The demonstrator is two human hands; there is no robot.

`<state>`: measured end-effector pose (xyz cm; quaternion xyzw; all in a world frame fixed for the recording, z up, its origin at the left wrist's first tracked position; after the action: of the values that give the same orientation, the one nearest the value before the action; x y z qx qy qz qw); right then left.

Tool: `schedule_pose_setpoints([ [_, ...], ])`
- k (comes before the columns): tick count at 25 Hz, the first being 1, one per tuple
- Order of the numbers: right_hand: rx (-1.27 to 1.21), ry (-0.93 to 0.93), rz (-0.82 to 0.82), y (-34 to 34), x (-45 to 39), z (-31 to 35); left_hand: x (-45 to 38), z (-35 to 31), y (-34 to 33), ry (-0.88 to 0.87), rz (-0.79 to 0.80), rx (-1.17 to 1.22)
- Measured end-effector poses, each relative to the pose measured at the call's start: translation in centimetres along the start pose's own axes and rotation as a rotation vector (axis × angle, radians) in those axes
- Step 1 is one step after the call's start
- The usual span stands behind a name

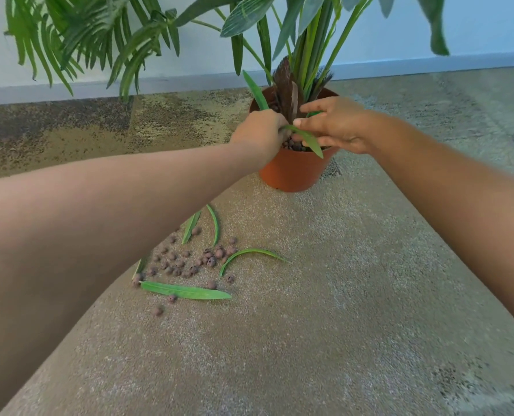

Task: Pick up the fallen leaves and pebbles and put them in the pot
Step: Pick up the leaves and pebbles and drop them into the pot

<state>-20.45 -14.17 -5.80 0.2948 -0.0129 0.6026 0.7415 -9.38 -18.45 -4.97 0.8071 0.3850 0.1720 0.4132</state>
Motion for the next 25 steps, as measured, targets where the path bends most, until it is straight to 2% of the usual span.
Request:
schedule_pose_setpoints([
  [3, 0.037, 0.111, 0.087, -0.2, 0.1, 0.5, -0.3, 0.3, 0.4, 0.052, -0.028, -0.002],
  [4, 0.095, 0.154, 0.054, 0.0, 0.1, 0.9, -0.4, 0.2, 0.4, 0.049, -0.03, -0.02],
  [6, 0.283, 0.234, -0.183, 1.7, 0.0, 1.7, -0.7, -0.4, 0.9, 0.006, -0.057, -0.068],
  [8, 0.501, 0.304, -0.446, 3.5, 0.4, 2.3, -1.0, -0.9, 1.9, -0.06, -0.165, -0.127],
  [9, 0.622, 0.326, -0.493, 3.7, 0.5, 2.3, -1.0, -1.0, 2.5, -0.101, -0.233, -0.17],
  [11, 0.83, 0.273, -0.418, 3.0, -0.1, 0.7, -0.5, -0.5, 2.9, -0.149, -0.299, -0.237],
  [13, 0.87, 0.198, -0.359, 2.8, -0.6, -1.2, 0.3, 0.6, 2.6, -0.152, -0.299, -0.23],
  [16, 0.696, 0.238, -0.506, 4.1, 0.1, -1.3, 1.9, 3.2, 2.3, -0.087, -0.269, -0.159],
  [18, 0.713, 0.376, -0.576, 3.4, 1.0, -0.3, 3.3, 5.3, 2.0, -0.031, -0.238, -0.138],
  [19, 0.753, 0.468, -0.522, 2.2, 1.4, 0.3, 4.0, 6.1, 1.8, -0.019, -0.225, -0.13],
  [20, 0.802, 0.536, -0.399, 0.5, 1.5, 0.5, 4.6, 6.8, 1.7, -0.014, -0.216, -0.124],
  [22, 0.88, 0.537, -0.154, -2.4, 1.5, -0.4, 5.5, 7.9, 1.6, 0.015, -0.21, -0.098],
  [23, 0.873, 0.501, -0.134, -2.6, 1.2, -0.8, 5.8, 8.4, 1.5, 0.044, -0.213, -0.075],
  [25, 0.727, 0.423, -0.231, -1.1, 0.6, -1.0, 6.0, 9.2, 1.6, 0.099, -0.213, -0.033],
])
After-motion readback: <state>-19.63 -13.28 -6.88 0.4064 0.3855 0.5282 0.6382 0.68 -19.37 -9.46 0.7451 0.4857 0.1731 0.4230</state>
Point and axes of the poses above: each hand's wrist, its own x-axis away from the middle knuckle, its own y-axis out of the back of the hand, z = x × y, the point moved 7 cm from there along -x, towards the middle knuckle, and after that the axes turned 12 degrees about x, right-handed, at the moved point
